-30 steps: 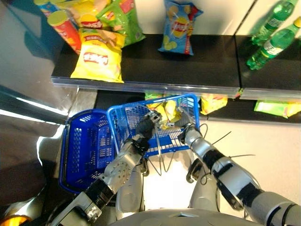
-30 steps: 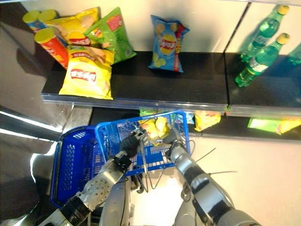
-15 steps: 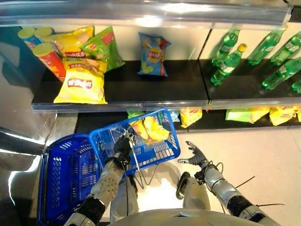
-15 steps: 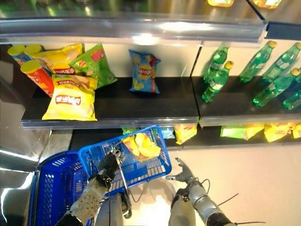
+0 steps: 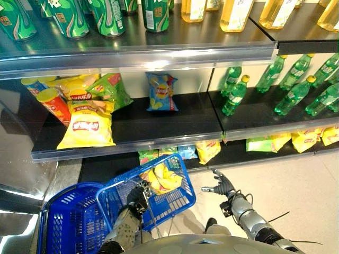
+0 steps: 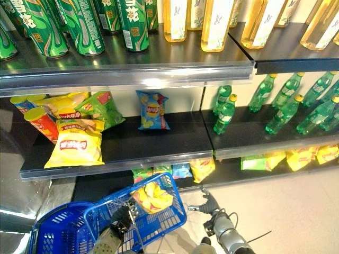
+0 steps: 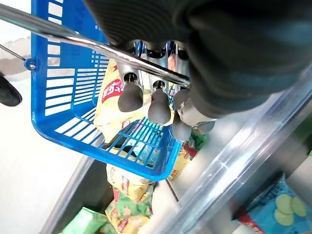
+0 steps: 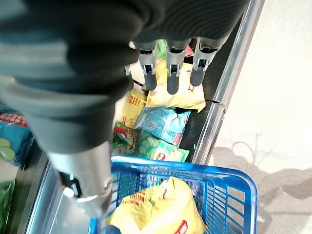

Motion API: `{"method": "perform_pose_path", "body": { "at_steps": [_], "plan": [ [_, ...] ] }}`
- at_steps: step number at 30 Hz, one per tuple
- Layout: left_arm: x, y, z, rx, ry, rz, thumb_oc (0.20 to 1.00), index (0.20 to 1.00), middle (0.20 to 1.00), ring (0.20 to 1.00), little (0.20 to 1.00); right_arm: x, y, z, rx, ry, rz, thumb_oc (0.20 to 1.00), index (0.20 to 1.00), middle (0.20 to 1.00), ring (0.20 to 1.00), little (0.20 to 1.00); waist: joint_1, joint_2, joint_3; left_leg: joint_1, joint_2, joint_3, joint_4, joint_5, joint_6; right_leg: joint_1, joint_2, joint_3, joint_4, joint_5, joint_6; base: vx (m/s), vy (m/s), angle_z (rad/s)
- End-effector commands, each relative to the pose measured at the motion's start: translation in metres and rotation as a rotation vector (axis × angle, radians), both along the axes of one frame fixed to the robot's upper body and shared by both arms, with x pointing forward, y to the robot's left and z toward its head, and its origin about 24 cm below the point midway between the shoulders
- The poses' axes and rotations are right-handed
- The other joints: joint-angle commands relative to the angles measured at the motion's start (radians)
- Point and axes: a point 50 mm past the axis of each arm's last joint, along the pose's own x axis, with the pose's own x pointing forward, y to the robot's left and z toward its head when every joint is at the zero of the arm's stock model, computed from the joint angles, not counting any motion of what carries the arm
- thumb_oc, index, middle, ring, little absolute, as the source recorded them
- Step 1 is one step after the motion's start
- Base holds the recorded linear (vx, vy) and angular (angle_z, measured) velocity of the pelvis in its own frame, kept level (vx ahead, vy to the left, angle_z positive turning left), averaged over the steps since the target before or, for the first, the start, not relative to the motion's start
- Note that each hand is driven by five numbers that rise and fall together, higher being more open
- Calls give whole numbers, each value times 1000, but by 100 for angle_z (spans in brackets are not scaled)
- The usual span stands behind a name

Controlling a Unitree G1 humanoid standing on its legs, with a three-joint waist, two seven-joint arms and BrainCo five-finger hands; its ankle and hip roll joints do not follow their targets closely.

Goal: Pick up the snacks into the basket

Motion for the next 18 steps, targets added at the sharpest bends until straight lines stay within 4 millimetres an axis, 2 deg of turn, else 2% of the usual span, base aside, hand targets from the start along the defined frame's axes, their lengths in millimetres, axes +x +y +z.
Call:
{"method": "perform_pose_path", "body": {
  "at_steps": [1,3,4,9,12,13,14,15,16,18],
  "plan": [
    [32,-26,24,-54,-193,-86,200,200,200,200,200,33,-3,21,30,-116,-17,1000,1000,1000,1000,1000,5,25,29,15,-10,-43,-96,78,25,16,-16,17,10,48,70,13,-86,-14],
    [28,-27,18,-37,-162,-106,200,200,200,200,200,33,-2,20,31,-107,-17,1000,1000,1000,1000,1000,6,26,22,21,-3,-42,-121,96,17,19,2,28,-12,49,66,4,-117,-16],
    [24,-27,12,-22,-128,-126,200,200,200,200,200,35,-2,20,22,-103,-1,1000,1000,1000,1000,1000,8,27,14,20,14,-40,-134,115,2,22,30,42,-46,50,58,-3,-172,-15],
    [15,-23,-3,28,-41,-154,200,200,200,200,200,39,0,18,17,-84,8,1000,1000,1000,1000,1000,14,26,1,14,79,-41,-143,159,-39,47,112,63,-123,34,31,0,-240,-11],
    [15,-21,-7,62,-10,-175,200,200,200,200,200,42,2,19,16,-93,23,1000,1000,1000,1000,1000,16,16,19,-18,122,-58,-99,184,-56,56,151,75,-131,11,2,-39,-250,-13],
    [15,-22,-8,68,-1,-183,200,200,200,200,200,43,0,19,11,-93,17,1000,1000,1000,1000,1000,13,9,25,-43,127,-51,-47,174,-55,60,153,69,-135,7,-5,-49,-160,-2],
    [15,-22,-8,68,-1,-183,200,200,200,200,200,43,0,19,11,-93,17,1000,1000,1000,1000,1000,13,10,24,-43,127,-51,-46,174,-55,59,153,68,-135,7,-5,-65,-175,2],
    [15,-25,-10,71,9,-196,200,200,200,200,200,43,-3,18,7,-83,3,1000,1000,1000,1000,1000,13,0,30,-64,108,-51,27,147,-49,64,150,59,-138,6,-16,-63,-121,6],
    [17,-26,-9,77,2,-195,200,200,200,200,200,44,-6,17,8,-78,-9,1000,1000,1000,1000,1000,20,-4,37,-75,56,-103,59,107,-33,64,145,62,-138,9,-17,-67,-146,12],
    [20,-29,-7,75,-10,-192,200,200,200,200,200,44,-7,17,26,-73,-31,1000,1000,1000,1000,1000,35,-10,30,-101,-90,-216,29,41,13,52,148,76,-138,23,-16,-10,-28,5]
  ]
}}
